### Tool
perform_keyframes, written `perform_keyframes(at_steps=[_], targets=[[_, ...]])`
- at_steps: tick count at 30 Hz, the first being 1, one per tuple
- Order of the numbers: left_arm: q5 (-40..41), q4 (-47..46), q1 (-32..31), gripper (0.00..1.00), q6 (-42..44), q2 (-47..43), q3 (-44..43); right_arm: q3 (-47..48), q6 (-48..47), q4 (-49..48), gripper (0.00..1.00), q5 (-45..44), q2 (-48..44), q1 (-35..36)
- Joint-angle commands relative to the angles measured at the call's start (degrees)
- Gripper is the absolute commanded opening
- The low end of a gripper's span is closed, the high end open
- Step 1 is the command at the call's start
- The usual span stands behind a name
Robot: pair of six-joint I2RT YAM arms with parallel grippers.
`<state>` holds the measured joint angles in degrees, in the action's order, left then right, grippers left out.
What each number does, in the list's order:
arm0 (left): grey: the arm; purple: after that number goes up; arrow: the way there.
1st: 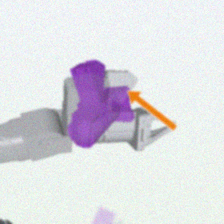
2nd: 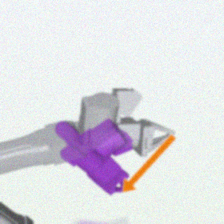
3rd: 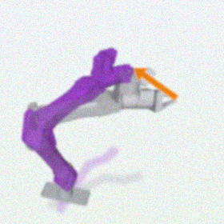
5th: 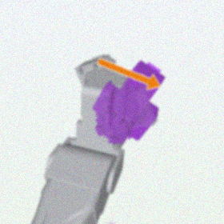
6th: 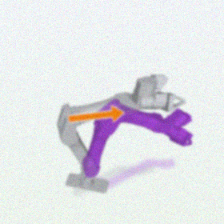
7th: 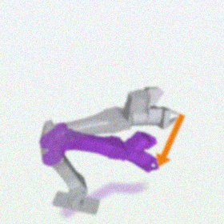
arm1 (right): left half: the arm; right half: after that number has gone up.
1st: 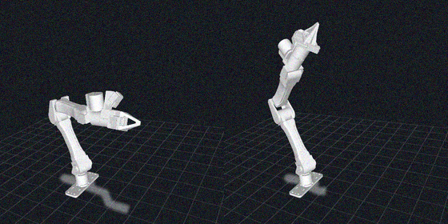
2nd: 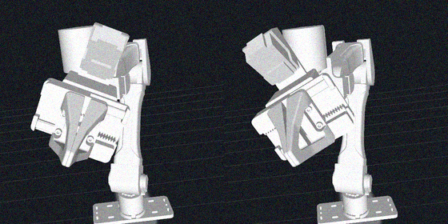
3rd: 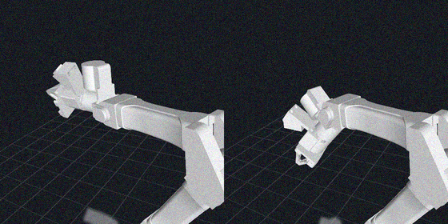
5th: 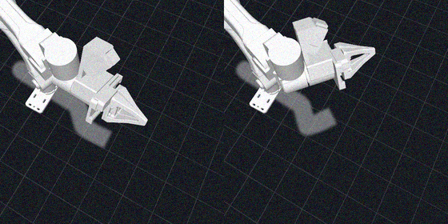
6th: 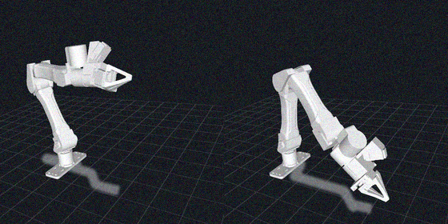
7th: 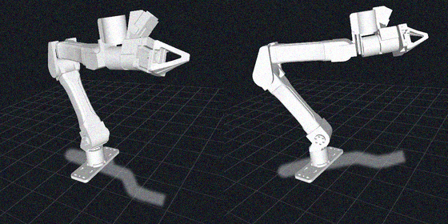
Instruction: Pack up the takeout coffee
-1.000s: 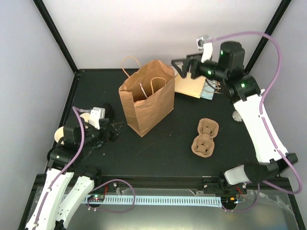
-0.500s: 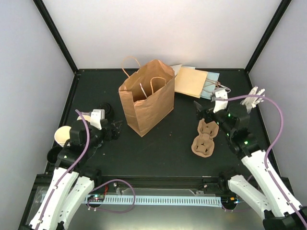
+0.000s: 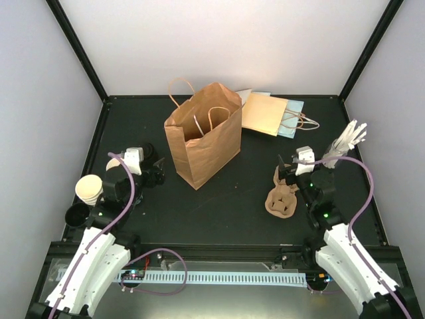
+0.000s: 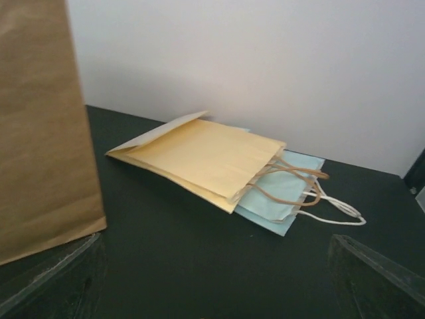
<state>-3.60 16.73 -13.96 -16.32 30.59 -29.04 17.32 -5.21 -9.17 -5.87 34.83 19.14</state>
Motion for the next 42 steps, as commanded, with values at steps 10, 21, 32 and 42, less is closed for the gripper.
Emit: perform_keyframes(at_steps=[10, 21, 32, 42], targets=[[14.2, -27.1, 0.05, 0.99, 14.38, 9.1, 7.29, -2.17, 5.88, -23.48, 0.92, 3.62, 14.24, -13.07], [11.89, -37.95, 8.06, 0.99, 14.24, 21.99, 7.6, -8.71, 6.72, -45.06, 0.94, 2.26, 26.46, -16.29], [10.81, -53.42, 8.44, 0.99, 18.63, 32.83, 11.92, -7.4, 3.58, -63.8, 0.93, 2.35, 46.63, -16.36], [11.36, -59.51, 8.8, 0.99, 22.62, 38.58, 10.9, -1.48, 4.86, -49.42, 1.0, 1.02, 45.07, -16.85]])
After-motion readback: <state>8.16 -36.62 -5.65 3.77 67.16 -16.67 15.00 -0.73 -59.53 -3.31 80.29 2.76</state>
